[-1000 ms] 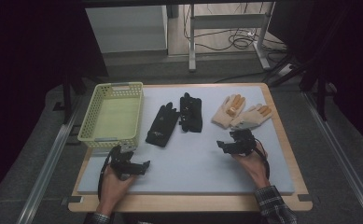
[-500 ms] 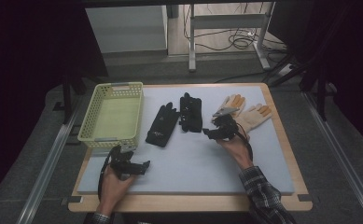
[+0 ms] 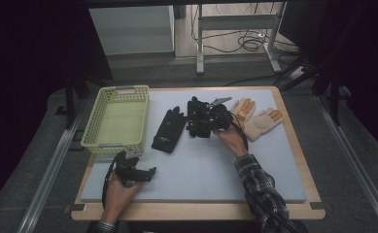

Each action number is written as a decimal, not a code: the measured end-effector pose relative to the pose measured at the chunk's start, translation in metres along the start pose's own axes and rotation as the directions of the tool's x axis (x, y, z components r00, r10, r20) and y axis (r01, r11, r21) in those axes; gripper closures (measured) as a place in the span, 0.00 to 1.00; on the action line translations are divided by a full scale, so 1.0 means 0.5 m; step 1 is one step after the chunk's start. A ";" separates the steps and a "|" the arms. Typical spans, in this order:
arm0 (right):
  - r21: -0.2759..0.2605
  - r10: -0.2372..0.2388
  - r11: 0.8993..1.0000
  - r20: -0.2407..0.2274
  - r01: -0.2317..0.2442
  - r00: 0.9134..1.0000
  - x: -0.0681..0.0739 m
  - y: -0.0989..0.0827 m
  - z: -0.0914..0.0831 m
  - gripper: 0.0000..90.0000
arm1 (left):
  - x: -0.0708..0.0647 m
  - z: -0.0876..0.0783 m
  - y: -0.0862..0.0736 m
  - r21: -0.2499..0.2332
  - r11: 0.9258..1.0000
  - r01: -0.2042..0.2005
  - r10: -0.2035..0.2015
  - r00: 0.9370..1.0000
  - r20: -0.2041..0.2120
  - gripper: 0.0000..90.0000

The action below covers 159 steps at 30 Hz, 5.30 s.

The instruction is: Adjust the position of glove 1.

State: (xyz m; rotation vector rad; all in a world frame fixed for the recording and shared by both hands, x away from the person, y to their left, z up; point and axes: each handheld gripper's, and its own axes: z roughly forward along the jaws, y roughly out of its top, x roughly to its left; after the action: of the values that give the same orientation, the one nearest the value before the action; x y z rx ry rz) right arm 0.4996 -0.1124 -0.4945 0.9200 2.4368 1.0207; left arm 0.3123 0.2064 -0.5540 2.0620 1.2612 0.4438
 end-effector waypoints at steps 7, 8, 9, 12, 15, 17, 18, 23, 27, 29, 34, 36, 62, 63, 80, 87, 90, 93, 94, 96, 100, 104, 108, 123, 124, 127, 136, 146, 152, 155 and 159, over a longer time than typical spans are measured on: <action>0.034 -0.007 0.999 0.042 0.006 0.999 -0.009 0.020 0.056 0.44 | 0.000 0.000 0.000 -0.002 1.000 0.001 -0.001 1.000 0.001 0.01; 0.036 -0.008 0.999 0.049 0.007 0.999 -0.010 0.021 0.063 0.42 | 0.000 0.000 0.000 -0.002 1.000 0.001 -0.001 1.000 0.001 0.01; 0.041 -0.011 0.999 0.054 0.009 0.998 -0.011 0.022 0.071 0.39 | 0.000 0.000 0.000 -0.002 1.000 0.001 -0.001 1.000 0.001 0.01; 0.049 -0.015 0.999 0.058 0.012 0.998 -0.011 0.023 0.087 0.37 | 0.000 0.000 0.000 -0.002 1.000 0.001 -0.001 1.000 0.001 0.01; 0.073 -0.045 0.997 0.087 0.038 0.995 -0.009 0.022 0.103 0.38 | 0.000 0.000 0.000 -0.002 1.000 0.001 -0.001 1.000 0.001 0.01; 0.072 0.001 0.997 0.048 -0.004 0.999 -0.017 0.018 0.110 0.54 | 0.000 0.000 0.000 -0.002 1.000 0.001 -0.001 1.000 0.001 0.01; 0.072 0.001 0.997 0.048 -0.004 0.999 -0.017 0.018 0.110 0.54 | 0.000 0.000 0.000 -0.002 1.000 0.000 0.000 1.000 0.000 0.01; 0.052 0.092 0.994 0.022 -0.093 0.995 -0.025 0.009 0.106 0.89 | 0.000 0.000 0.000 -0.002 1.000 0.000 0.000 1.000 0.000 0.01; 0.060 0.079 0.995 0.051 -0.082 0.996 -0.017 0.013 0.104 0.92 | 0.000 0.000 0.000 -0.002 1.000 0.000 0.000 1.000 0.000 0.01; 0.056 0.080 0.995 0.055 -0.083 0.995 -0.015 0.014 0.100 0.92 | 0.000 0.000 0.000 -0.002 1.000 0.001 -0.001 1.000 0.000 0.01; 0.019 0.112 0.993 0.032 -0.113 0.993 -0.014 0.013 0.077 0.92 | 0.000 0.000 0.000 -0.002 1.000 0.001 -0.001 1.000 0.001 0.01; 0.008 0.116 0.993 0.019 -0.116 0.993 -0.010 0.014 0.061 0.92 | 0.000 0.000 0.000 -0.002 1.000 0.001 -0.001 1.000 0.001 0.01; -0.058 0.126 0.990 -0.099 -0.132 0.987 0.153 -0.103 -0.130 0.92 | 0.000 0.000 0.000 0.001 1.000 -0.001 0.001 1.000 -0.001 0.01; -0.050 0.128 0.990 -0.097 -0.134 0.987 0.155 -0.115 -0.128 0.92 | 0.000 0.000 0.000 0.001 1.000 -0.001 0.001 1.000 -0.001 0.01; -0.005 0.022 1.000 -0.037 -0.023 0.999 0.144 -0.211 -0.190 0.87 | 0.000 0.000 0.000 0.000 1.000 0.000 0.000 1.000 -0.001 0.01; 0.006 -0.004 1.000 -0.094 0.005 0.996 0.170 -0.245 -0.173 0.88 | 0.000 0.000 0.000 0.000 1.000 -0.001 0.001 1.000 -0.001 0.01; 0.007 -0.031 0.999 -0.107 0.032 0.994 0.184 -0.242 -0.170 0.88 | -0.001 0.000 0.000 0.000 1.000 -0.001 0.001 1.000 -0.002 0.01; -0.005 -0.022 1.000 -0.104 0.022 0.994 0.174 -0.237 -0.173 0.87 | 0.000 0.000 0.000 0.000 1.000 -0.001 0.001 1.000 -0.002 0.01; -0.013 -0.001 1.000 -0.108 0.000 0.994 0.165 -0.232 -0.175 0.85 | 0.000 0.000 0.000 0.000 1.000 -0.001 0.001 1.000 -0.001 0.01; -0.028 0.014 0.999 -0.102 -0.017 0.995 0.153 -0.218 -0.176 0.81 | 0.000 0.000 0.000 0.000 1.000 0.000 0.000 1.000 -0.001 0.01; -0.056 0.010 0.998 -0.111 -0.016 0.994 0.140 -0.160 -0.156 0.72 | 0.000 0.000 0.000 0.000 1.000 0.000 0.000 1.000 -0.001 0.01; -0.065 -0.002 0.998 -0.136 -0.007 0.991 0.141 -0.116 -0.125 0.67 | 0.000 0.000 0.000 0.000 1.000 0.000 0.000 1.000 -0.001 0.01; -0.058 -0.022 0.998 -0.162 0.013 0.987 0.149 -0.057 -0.073 0.61 | 0.000 0.000 0.000 0.000 1.000 0.000 0.000 1.000 -0.001 0.01; 0.000 -0.091 0.996 -0.165 0.092 0.982 0.191 0.064 0.110 0.37 | 0.000 0.000 0.000 -0.001 1.000 0.001 -0.001 1.000 0.001 0.01; 0.000 -0.091 0.996 -0.165 0.092 0.982 0.191 0.064 0.110 0.37 | 0.000 0.000 0.000 -0.001 1.000 0.002 -0.002 1.000 0.001 0.01; 0.026 -0.100 0.994 -0.153 0.105 0.983 0.197 0.068 0.142 0.33 | 0.000 0.000 0.000 -0.002 1.000 0.002 -0.002 1.000 0.002 0.01; 0.053 -0.063 0.996 -0.145 0.071 0.987 0.190 0.069 0.161 0.43 | 0.000 0.000 0.000 -0.001 1.000 0.003 -0.003 1.000 0.002 0.01; 0.052 -0.031 0.998 -0.189 0.041 0.981 0.194 0.066 0.154 0.93 | 0.000 0.001 0.000 -0.001 1.000 0.001 -0.001 1.000 0.001 0.01; 0.067 -0.059 0.995 -0.182 0.073 0.981 0.198 0.074 0.152 0.94 | 0.000 0.001 0.000 -0.001 1.000 0.002 -0.002 1.000 0.001 0.01; 0.058 -0.099 0.992 -0.172 0.110 0.980 0.202 0.079 0.140 0.95 | 0.000 0.000 0.000 -0.001 1.000 0.002 -0.002 1.000 0.002 0.01; 0.031 -0.102 0.994 -0.178 0.109 0.979 0.195 0.084 0.114 0.96 | 0.000 0.000 0.000 0.000 1.000 0.002 -0.002 1.000 0.001 0.01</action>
State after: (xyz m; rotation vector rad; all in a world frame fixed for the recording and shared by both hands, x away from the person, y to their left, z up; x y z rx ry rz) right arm 0.4766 0.0049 -0.5086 0.7320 2.6288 1.0590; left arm 0.3124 0.2065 -0.5542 2.0608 1.2624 0.4423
